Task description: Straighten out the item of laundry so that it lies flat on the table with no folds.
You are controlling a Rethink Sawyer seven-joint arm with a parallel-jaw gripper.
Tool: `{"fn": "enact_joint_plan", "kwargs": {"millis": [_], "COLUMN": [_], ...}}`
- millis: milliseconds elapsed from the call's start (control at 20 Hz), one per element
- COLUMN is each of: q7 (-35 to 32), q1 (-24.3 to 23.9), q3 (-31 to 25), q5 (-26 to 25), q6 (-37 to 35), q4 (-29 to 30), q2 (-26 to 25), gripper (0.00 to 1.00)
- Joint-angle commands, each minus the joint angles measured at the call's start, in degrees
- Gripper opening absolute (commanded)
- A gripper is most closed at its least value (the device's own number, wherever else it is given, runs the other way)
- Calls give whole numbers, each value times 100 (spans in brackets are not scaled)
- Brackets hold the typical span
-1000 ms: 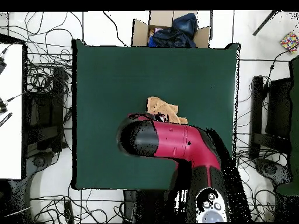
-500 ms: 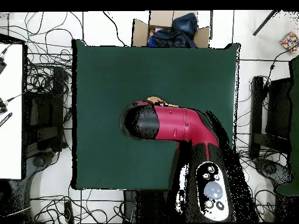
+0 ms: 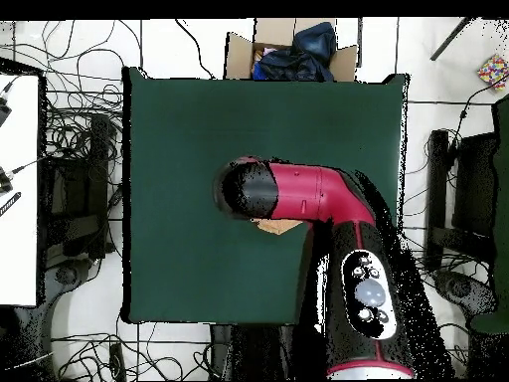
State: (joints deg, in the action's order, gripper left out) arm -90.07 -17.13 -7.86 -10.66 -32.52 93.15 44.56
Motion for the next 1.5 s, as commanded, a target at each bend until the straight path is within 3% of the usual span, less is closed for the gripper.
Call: {"fn": "enact_joint_plan", "kwargs": {"millis": [50, 850, 1500], "q7": [427, 443, 644], "q1": [-231, -268, -628], "q3": [-636, -660, -865], "q5": [-280, -439, -646], "q6": [-180, -67, 57], "q4": [-330, -1148, -1109], "q2": [-436, -1203, -1375], "gripper": [100, 100, 100]}}
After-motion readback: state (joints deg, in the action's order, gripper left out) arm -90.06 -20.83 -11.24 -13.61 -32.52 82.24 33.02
